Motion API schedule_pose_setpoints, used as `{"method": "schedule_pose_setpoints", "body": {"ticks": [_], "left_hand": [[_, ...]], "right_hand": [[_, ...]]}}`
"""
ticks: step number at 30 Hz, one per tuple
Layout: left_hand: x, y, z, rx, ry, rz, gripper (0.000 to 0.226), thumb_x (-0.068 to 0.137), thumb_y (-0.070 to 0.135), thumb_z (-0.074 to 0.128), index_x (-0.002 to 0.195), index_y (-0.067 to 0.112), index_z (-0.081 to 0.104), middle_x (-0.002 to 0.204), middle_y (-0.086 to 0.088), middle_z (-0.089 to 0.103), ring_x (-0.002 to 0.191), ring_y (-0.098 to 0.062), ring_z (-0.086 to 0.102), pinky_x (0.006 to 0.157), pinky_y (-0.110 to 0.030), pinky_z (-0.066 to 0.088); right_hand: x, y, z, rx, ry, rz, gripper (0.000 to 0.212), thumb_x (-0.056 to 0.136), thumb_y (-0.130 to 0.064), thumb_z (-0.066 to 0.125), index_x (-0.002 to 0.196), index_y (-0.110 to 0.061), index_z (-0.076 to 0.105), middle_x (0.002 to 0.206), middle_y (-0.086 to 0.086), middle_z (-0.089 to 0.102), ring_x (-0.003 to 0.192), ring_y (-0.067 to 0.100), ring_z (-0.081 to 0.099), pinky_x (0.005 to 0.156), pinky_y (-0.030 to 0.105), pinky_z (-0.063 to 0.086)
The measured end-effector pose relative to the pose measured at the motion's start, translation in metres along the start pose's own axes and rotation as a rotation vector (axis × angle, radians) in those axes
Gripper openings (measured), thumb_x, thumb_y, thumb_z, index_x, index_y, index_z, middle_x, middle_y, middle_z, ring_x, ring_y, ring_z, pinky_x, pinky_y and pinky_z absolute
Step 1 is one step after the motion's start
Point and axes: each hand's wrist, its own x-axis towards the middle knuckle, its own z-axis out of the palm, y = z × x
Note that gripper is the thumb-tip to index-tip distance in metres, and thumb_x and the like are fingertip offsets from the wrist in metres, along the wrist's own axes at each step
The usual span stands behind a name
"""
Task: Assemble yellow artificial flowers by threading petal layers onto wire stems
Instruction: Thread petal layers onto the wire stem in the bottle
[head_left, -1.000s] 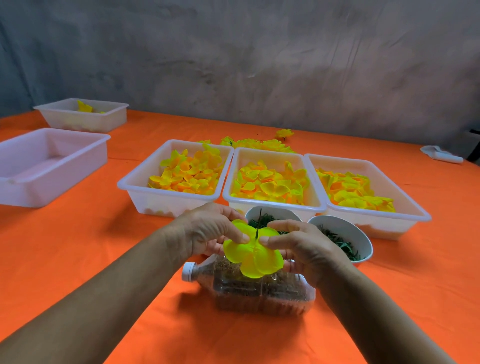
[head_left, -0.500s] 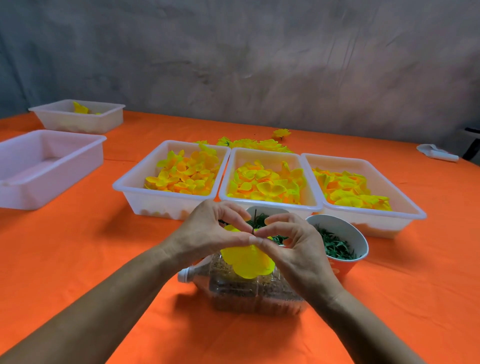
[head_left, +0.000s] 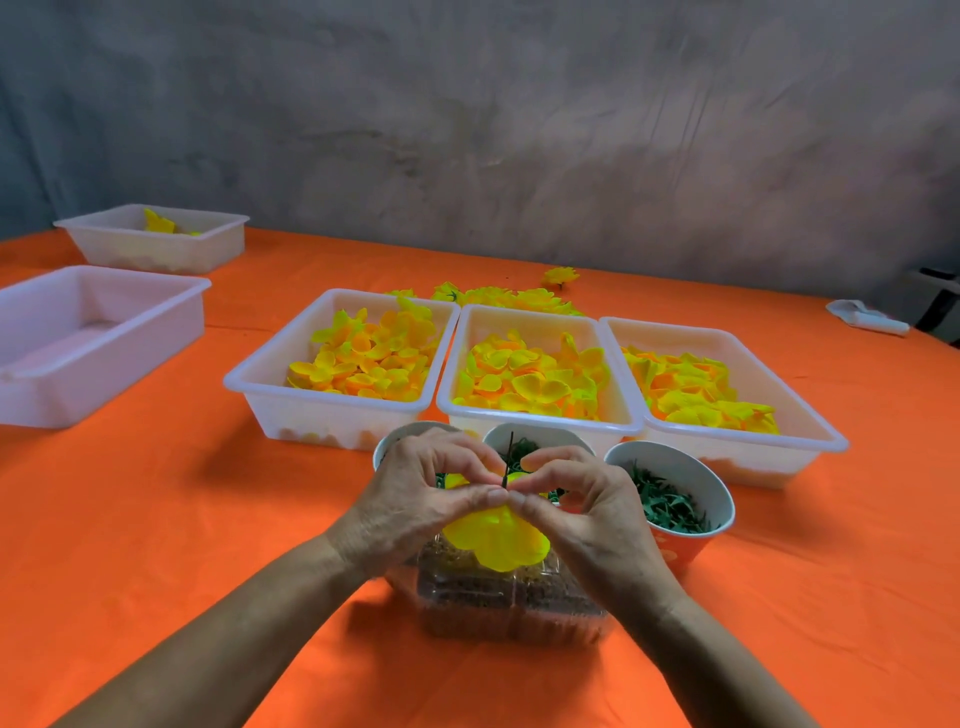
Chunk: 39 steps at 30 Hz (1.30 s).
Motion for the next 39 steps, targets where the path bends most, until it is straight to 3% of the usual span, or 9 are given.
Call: {"method": "schedule_pose_setpoints", "body": {"ticks": [7,11,15,21,25,29,33,36,39], "left_hand": [[0.01,0.004,-0.005,0.1,-0.07,0.012,0.014,0.061,0.03,0.081,0.061,0.027,0.067,0.076,0.003,0.07,0.081,-0.015,0.067,0.081,-0.039,0.052],[0.014,0.004,-0.007,0.083,-0.15,-0.01,0.008,0.065,0.025,0.075,0.063,0.025,0.067,0.077,0.001,0.069,0.081,-0.019,0.065,0.082,-0.041,0.051],[0.015,0.002,-0.008,0.03,-0.185,-0.032,0.011,0.067,0.02,0.078,0.071,0.012,0.072,0.077,0.001,0.069,0.081,-0.017,0.065,0.078,-0.031,0.049],[0.017,0.007,-0.01,0.051,-0.2,-0.044,0.007,0.065,0.026,0.075,0.069,0.019,0.074,0.081,0.001,0.069,0.085,-0.018,0.065,0.083,-0.04,0.051],[0.016,0.007,-0.011,0.077,-0.185,-0.022,0.008,0.066,0.026,0.075,0.071,0.019,0.074,0.082,-0.003,0.069,0.086,-0.018,0.064,0.083,-0.042,0.05],[0.016,0.007,-0.012,0.111,-0.192,-0.003,0.003,0.069,0.024,0.075,0.071,0.023,0.074,0.081,0.001,0.07,0.086,-0.015,0.065,0.082,-0.042,0.05],[0.016,0.007,-0.012,0.097,-0.179,0.012,0.003,0.069,0.025,0.075,0.07,0.024,0.073,0.08,0.001,0.07,0.085,-0.017,0.065,0.08,-0.043,0.051],[0.015,0.006,-0.013,0.079,-0.185,0.014,0.006,0.069,0.03,0.074,0.07,0.024,0.073,0.08,0.0,0.07,0.085,-0.018,0.065,0.08,-0.044,0.05],[0.015,0.005,-0.012,0.078,-0.19,0.009,0.013,0.067,0.035,0.073,0.071,0.023,0.074,0.081,0.0,0.07,0.086,-0.018,0.065,0.081,-0.044,0.05]], "right_hand": [[0.011,0.0,-0.016,0.306,-0.034,0.153,0.022,0.076,-0.005,0.074,0.061,-0.021,0.073,0.068,-0.006,0.07,0.069,0.003,0.065,0.067,0.023,0.053],[0.031,0.019,-0.04,0.175,0.129,0.127,0.018,0.08,-0.008,0.072,0.068,-0.022,0.073,0.066,-0.008,0.07,0.066,0.003,0.063,0.064,0.017,0.047],[0.072,0.053,-0.082,-0.178,0.323,0.167,0.01,0.082,-0.012,0.068,0.089,-0.013,0.075,0.094,0.005,0.073,0.093,0.019,0.065,0.084,0.031,0.049],[0.136,0.103,-0.142,-0.684,0.29,0.529,0.038,0.082,-0.023,0.066,0.12,-0.02,0.064,0.131,0.01,0.057,0.121,0.033,0.05,0.097,0.038,0.042],[0.157,0.119,-0.143,-0.743,0.172,0.57,0.049,0.08,-0.025,0.07,0.127,-0.025,0.058,0.138,0.01,0.051,0.128,0.033,0.043,0.101,0.039,0.04],[0.168,0.123,-0.124,-0.611,0.16,0.363,0.03,0.081,-0.006,0.061,0.102,-0.024,0.074,0.136,0.012,0.052,0.13,0.031,0.04,0.104,0.034,0.033],[0.175,0.13,-0.112,-0.549,-0.025,0.382,0.045,0.088,0.005,0.045,0.126,-0.012,0.061,0.144,0.013,0.045,0.135,0.03,0.036,0.11,0.037,0.029],[0.175,0.134,-0.111,-0.412,0.152,0.404,0.033,0.087,0.003,0.054,0.12,0.001,0.063,0.13,0.019,0.057,0.123,0.03,0.051,0.102,0.036,0.039],[0.167,0.134,-0.122,-0.379,0.457,0.411,0.023,0.078,-0.005,0.07,0.1,-0.004,0.073,0.106,0.017,0.07,0.103,0.029,0.063,0.087,0.031,0.044]]}}
